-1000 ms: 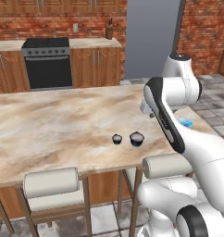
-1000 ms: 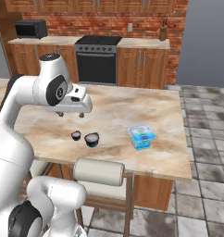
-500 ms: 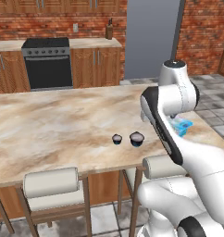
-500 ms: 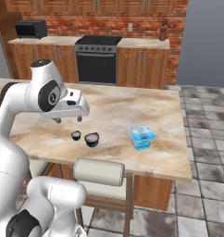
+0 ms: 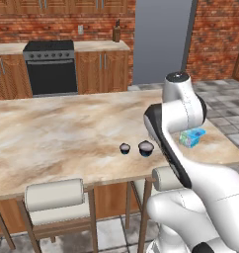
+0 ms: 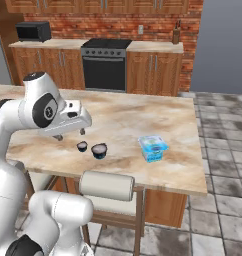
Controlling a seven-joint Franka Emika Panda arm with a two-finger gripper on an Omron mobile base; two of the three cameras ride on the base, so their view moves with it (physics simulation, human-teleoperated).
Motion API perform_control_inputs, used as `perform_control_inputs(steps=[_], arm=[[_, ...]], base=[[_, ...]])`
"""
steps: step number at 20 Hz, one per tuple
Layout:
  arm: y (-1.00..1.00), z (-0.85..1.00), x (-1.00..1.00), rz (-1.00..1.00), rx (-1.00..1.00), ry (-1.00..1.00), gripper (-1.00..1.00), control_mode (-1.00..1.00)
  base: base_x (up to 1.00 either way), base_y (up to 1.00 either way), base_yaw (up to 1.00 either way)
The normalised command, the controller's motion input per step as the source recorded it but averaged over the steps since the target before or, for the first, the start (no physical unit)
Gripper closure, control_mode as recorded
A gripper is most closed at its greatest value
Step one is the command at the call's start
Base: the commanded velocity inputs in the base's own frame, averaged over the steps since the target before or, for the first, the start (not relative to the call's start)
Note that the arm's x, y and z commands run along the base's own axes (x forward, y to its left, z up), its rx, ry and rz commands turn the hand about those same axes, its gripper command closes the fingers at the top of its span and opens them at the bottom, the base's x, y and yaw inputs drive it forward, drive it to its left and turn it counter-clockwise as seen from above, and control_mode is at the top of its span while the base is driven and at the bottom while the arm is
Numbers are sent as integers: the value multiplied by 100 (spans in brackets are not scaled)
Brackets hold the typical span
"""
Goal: Stack the yogurt containers by placing the smaller containers on top of the larger containers.
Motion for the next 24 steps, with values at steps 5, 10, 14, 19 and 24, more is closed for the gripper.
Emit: perform_control_inputs(steps=[5,10,14,19,24], arm=[[4,-14,-12,15,-11,1,-100,-100],[5,-19,-9,14,-10,-1,-100,-100],[6,-24,0,11,-7,-5,-100,-100],[6,-28,1,6,-4,-5,-100,-100],[4,-22,6,1,0,-7,-100,-100]], base=[[0,0,0],[0,0,0],[0,0,0],[0,0,0],[0,0,0]])
